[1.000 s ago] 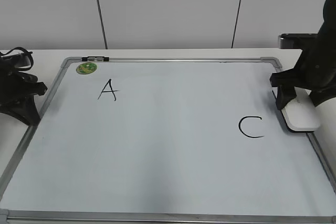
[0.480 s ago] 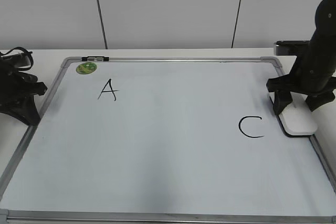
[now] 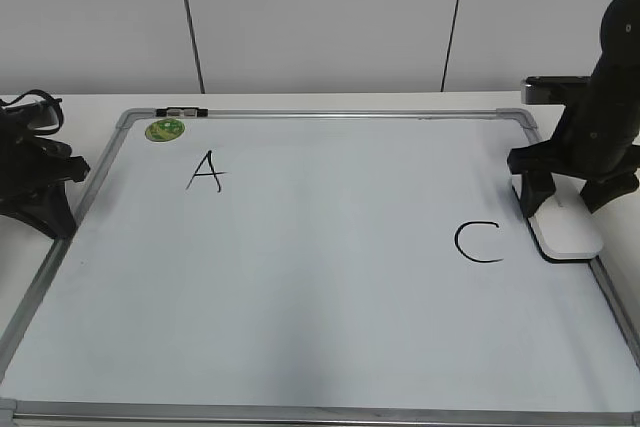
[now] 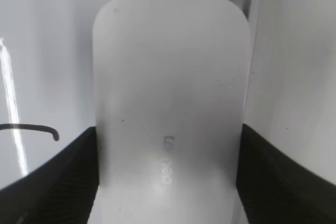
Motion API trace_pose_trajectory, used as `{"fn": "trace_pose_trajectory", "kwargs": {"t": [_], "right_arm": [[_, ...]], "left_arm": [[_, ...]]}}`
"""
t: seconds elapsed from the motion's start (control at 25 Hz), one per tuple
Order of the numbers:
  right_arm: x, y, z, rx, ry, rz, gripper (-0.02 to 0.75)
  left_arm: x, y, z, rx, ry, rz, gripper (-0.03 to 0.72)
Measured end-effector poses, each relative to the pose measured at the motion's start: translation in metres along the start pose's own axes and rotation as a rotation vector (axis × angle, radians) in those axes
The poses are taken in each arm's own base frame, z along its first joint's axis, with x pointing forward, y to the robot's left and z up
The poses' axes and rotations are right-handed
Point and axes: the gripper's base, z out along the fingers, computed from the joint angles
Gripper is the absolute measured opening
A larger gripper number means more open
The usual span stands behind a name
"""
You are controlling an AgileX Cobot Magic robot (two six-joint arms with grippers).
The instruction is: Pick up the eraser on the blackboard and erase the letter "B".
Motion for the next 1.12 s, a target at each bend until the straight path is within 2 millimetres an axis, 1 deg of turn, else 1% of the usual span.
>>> {"fn": "trace_pose_trajectory", "kwargs": {"t": [0.08,0.2,0.36,0.4,0.52,0.68,0.8,0.88,1.0,1.04,1.12], "right_arm": [[-0.001,0.000,-0.001,0.000,0.002,0.000,0.578],[-0.005,0.000,-0.011,0.001,0.016,-0.002,0.581],[-0.017,-0.002,-0.035,0.022,0.014,-0.015,0.581],[-0.021,-0.002,-0.043,0.027,0.011,-0.017,0.581],[-0.026,-0.002,-0.062,0.028,0.011,-0.016,0.581],[-0.028,0.001,-0.093,0.028,-0.061,-0.026,0.581],[-0.024,0.004,-0.113,0.028,-0.108,-0.038,0.582],[-0.021,0.004,-0.123,0.026,-0.133,-0.038,0.582],[-0.018,0.004,-0.133,0.022,-0.149,-0.038,0.582],[-0.016,0.005,-0.137,0.022,-0.151,-0.039,0.582],[-0.013,0.005,-0.145,0.013,-0.168,-0.039,0.582]], "left_arm": [[0.000,0.000,0.000,0.000,0.000,0.000,0.032],[0.000,0.000,0.000,0.000,-0.002,0.000,0.034],[0.000,0.000,0.000,0.000,-0.002,0.000,0.038],[0.000,0.000,0.000,0.000,-0.002,0.000,0.039],[0.000,0.000,0.000,0.000,-0.002,0.002,0.043],[-0.001,0.000,-0.001,-0.001,-0.006,0.003,0.063],[-0.008,-0.001,-0.005,-0.003,-0.021,0.012,0.120],[-0.017,-0.003,-0.014,-0.001,-0.044,0.024,0.202],[-0.030,-0.009,-0.036,0.004,-0.079,0.047,0.322],[-0.033,-0.011,-0.043,0.008,-0.081,0.054,0.349],[-0.039,-0.015,-0.061,0.014,-0.096,0.062,0.374]]}}
